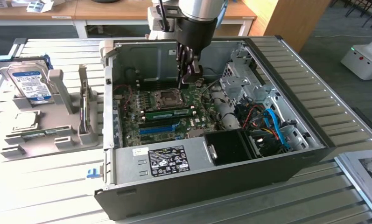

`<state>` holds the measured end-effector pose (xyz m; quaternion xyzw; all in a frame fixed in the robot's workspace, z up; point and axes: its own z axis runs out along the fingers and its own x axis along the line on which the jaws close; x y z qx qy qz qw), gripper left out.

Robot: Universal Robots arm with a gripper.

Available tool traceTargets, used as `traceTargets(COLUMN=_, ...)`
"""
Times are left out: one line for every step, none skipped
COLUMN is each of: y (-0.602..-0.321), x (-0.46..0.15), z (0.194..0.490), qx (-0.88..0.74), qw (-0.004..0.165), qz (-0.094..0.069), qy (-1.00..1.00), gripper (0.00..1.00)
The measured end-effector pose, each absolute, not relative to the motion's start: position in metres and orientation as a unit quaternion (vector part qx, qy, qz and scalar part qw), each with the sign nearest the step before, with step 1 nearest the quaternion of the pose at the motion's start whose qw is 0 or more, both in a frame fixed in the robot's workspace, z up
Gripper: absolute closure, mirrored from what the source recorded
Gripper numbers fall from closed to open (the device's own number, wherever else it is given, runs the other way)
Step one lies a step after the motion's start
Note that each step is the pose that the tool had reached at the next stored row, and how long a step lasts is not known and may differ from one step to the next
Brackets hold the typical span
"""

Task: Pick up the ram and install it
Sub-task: 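Press down the ram until it locks into place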

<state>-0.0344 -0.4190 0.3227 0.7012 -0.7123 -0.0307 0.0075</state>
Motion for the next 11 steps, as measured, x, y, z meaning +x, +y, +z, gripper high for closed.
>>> traceTargets(y=-0.4190, x=-0.0344, z=0.3227, qx=0.701, qw=0.008, qz=-0.031, qy=-0.712, gripper=0.69)
traceTargets(y=-0.4190, x=-0.0344, z=0.3227, qx=0.701, qw=0.008, qz=-0.031, qy=-0.712, gripper=0.69)
traceTargets(y=-0.4190, x=-0.0344, z=0.3227, qx=0.701, qw=0.007, qz=-0.031, qy=-0.712, gripper=0.69)
traceTargets(y=-0.4190, x=-0.0344, z=0.3227, qx=0.701, qw=0.008, qz=-0.031, qy=-0.712, gripper=0.69)
traceTargets(y=-0.4190, x=-0.0344, z=0.3227, qx=0.701, qw=0.008, qz=-0.031, qy=-0.712, gripper=0.69)
traceTargets(y=-0.4190, x=-0.0344, z=0.3227, qx=0.701, qw=0.007, qz=-0.031, qy=-0.712, gripper=0.69)
traceTargets(y=-0.4190, x=-0.0344, z=0.3227, qx=0.701, qw=0.008, qz=-0.031, qy=-0.712, gripper=0.69)
traceTargets(y=-0.4190, x=-0.0344, z=0.3227, qx=0.701, qw=0.007, qz=-0.031, qy=-0.712, gripper=0.69)
traceTargets(y=-0.4190, x=-0.0344, z=0.3227, qx=0.701, qw=0.008, qz=-0.031, qy=-0.712, gripper=0.69)
traceTargets(y=-0.4190, x=-0.0344, z=0.3227, qx=0.701, qw=0.007, qz=-0.031, qy=-0.712, gripper=0.70)
traceTargets(y=-0.4190, x=-0.0344, z=0.3227, qx=0.701, qw=0.008, qz=-0.031, qy=-0.712, gripper=0.76)
